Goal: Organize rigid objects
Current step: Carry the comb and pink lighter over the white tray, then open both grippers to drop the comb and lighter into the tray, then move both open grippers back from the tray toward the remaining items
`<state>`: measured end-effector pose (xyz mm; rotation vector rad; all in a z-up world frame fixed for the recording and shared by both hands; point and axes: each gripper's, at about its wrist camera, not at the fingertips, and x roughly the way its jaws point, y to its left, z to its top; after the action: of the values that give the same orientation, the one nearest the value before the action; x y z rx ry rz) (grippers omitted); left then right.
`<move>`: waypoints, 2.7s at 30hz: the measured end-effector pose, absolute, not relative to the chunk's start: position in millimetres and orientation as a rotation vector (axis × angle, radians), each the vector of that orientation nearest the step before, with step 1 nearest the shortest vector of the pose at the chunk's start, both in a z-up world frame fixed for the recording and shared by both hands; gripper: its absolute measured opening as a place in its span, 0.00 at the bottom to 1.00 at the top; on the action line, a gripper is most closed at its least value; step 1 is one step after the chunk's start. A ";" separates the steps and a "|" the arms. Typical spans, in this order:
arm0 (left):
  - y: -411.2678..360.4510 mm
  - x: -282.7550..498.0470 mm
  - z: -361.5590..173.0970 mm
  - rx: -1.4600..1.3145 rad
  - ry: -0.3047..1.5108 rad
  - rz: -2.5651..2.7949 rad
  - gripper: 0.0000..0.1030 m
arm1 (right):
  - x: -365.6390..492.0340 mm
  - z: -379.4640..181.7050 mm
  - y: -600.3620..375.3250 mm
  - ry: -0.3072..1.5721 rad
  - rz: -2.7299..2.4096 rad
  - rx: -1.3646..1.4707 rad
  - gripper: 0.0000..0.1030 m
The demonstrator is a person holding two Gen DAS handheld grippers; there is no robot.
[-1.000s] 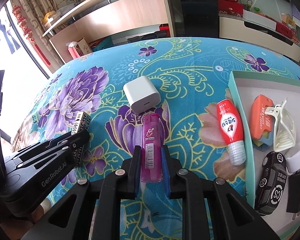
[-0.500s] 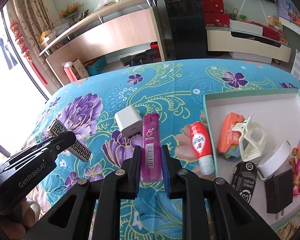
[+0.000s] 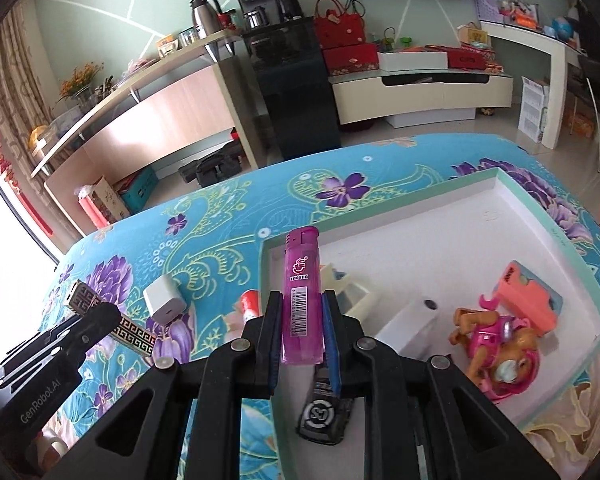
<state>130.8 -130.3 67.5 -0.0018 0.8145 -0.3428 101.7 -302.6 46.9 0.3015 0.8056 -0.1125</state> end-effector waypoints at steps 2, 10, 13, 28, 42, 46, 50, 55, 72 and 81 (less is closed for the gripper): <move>-145.6 127.7 67.3 0.022 0.815 -0.375 0.16 | 97.3 49.0 -315.0 0.795 -0.141 0.315 0.19; -198.8 110.9 61.8 0.091 0.828 -0.505 0.16 | 79.9 49.0 -361.4 0.778 -0.246 0.373 0.19; -217.8 102.8 59.6 0.112 0.832 -0.557 0.16 | 72.7 48.4 -376.6 0.774 -0.293 0.384 0.19; -264.3 88.3 39.7 0.191 0.875 -0.646 0.16 | 50.6 37.4 -418.8 0.791 -0.473 0.406 0.19; -259.0 89.2 43.4 0.181 0.864 -0.637 0.47 | 52.8 32.9 -419.2 0.828 -0.498 0.395 0.20; -255.2 89.8 47.7 0.179 0.853 -0.630 0.47 | 52.8 36.2 -417.0 0.825 -0.496 0.388 0.23; -247.3 92.8 52.3 0.164 0.849 -0.618 0.50 | 53.0 39.0 -414.3 0.821 -0.490 0.380 0.33; -230.8 95.8 63.7 0.138 0.821 -0.585 0.58 | 52.9 45.1 -410.3 0.809 -0.483 0.372 0.36; -148.4 128.6 68.4 -0.002 0.815 -0.346 0.68 | 64.0 58.4 -379.0 0.796 -0.398 0.328 0.48; -86.4 148.8 50.5 -0.057 0.858 -0.102 0.82 | 80.4 59.9 -331.2 0.810 -0.275 0.257 0.54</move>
<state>148.8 -86.4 50.5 -0.0573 0.8576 -0.1022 80.4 -331.2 59.9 0.2570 0.8103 -0.2753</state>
